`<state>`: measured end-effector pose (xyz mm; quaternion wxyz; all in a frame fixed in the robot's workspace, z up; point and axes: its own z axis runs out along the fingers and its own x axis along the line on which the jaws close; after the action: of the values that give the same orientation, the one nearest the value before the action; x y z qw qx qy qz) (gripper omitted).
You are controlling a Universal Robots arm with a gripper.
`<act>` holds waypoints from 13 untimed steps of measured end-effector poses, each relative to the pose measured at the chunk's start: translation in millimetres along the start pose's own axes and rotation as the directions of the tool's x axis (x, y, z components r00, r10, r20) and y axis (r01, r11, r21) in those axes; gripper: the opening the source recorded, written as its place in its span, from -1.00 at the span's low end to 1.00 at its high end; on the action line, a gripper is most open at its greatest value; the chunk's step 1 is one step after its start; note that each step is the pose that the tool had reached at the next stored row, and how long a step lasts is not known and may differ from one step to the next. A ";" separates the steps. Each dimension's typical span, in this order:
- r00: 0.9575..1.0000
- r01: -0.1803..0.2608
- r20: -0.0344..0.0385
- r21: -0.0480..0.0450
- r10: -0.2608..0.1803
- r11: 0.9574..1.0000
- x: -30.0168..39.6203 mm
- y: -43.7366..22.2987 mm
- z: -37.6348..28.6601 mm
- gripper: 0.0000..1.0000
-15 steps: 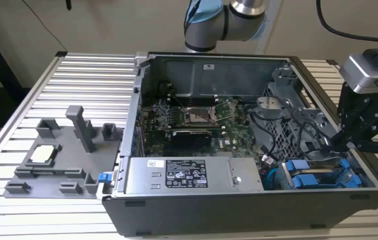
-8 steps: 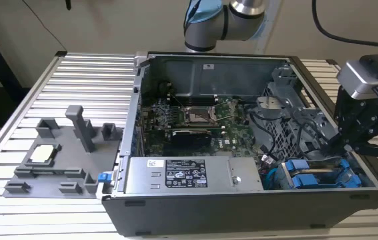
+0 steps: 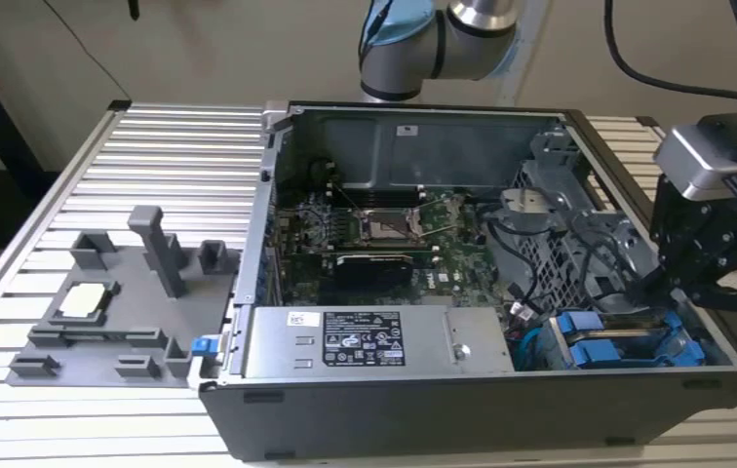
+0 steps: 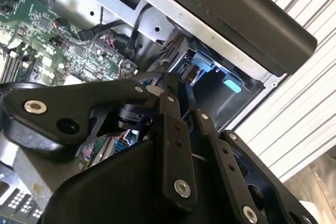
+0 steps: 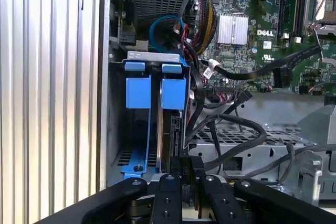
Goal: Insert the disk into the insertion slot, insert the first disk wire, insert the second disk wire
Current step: 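Insert the first disk wire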
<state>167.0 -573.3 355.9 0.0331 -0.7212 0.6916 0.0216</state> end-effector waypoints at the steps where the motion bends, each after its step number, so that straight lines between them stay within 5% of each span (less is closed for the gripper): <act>1: 1.000 0.000 -0.004 0.000 0.000 1.000 0.1 0.0 0.7 -0.62; 6: 1.000 0.002 -0.022 0.002 -0.002 1.000 0.3 -0.1 4.4 -0.62; 13: 1.000 0.002 -0.027 0.006 -0.001 1.000 -1.1 0.0 8.9 -0.62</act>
<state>167.0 -571.5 347.2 0.0259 -0.7218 0.6915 0.0100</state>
